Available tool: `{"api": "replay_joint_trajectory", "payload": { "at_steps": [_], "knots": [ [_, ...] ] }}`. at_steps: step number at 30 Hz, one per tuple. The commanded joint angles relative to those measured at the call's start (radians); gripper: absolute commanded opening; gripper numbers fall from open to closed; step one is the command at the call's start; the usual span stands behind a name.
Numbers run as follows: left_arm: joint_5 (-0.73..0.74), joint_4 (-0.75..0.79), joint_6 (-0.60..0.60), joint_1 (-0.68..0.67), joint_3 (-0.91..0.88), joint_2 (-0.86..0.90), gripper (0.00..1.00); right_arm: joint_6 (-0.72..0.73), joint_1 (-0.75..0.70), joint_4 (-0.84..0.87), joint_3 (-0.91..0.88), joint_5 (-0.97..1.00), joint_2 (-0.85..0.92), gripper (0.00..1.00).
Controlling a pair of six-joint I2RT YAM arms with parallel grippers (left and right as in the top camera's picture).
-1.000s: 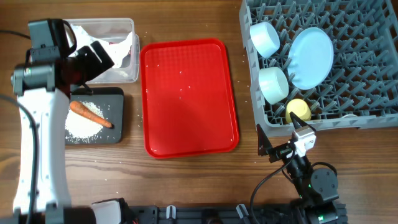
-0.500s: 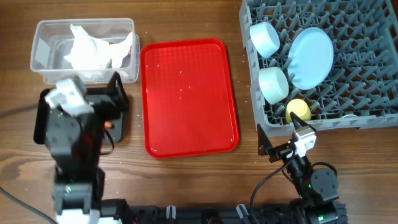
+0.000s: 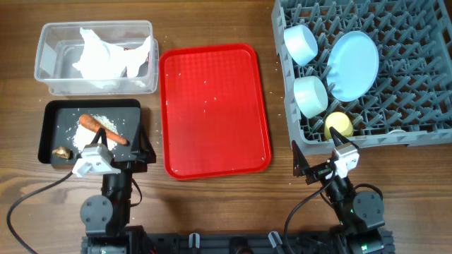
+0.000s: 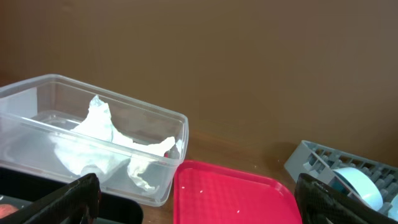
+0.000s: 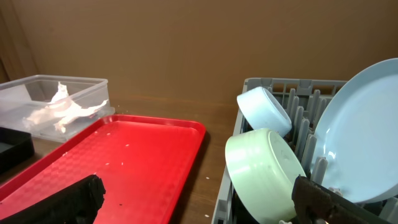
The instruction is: Sort waste into correct bins and load items into the dishwasher rack
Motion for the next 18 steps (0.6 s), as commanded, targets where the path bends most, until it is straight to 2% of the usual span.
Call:
{"api": "replay_joint_trajectory", "payload": {
  "at_steps": [1,7,11,16,18],
  "knots": [
    [-0.022,0.005,0.019,-0.018,-0.046,-0.076,1.0,-0.012,-0.005,0.003,-0.001,0.01,-0.009,1.0],
    [-0.029,0.076,0.019,-0.027,-0.093,-0.095,1.0,-0.012,-0.005,0.003,-0.001,0.01,-0.009,1.0],
    [-0.028,0.054,0.016,-0.027,-0.099,-0.095,1.0,-0.012,-0.005,0.003,-0.001,0.01,-0.009,1.0],
    [-0.023,-0.114,0.008,-0.027,-0.099,-0.095,1.0,-0.012,-0.005,0.003,-0.001,0.01,-0.009,1.0],
    [0.0,-0.13,0.016,-0.027,-0.098,-0.095,1.0,-0.012,-0.005,0.003,-0.001,0.01,-0.009,1.0]
  ]
}}
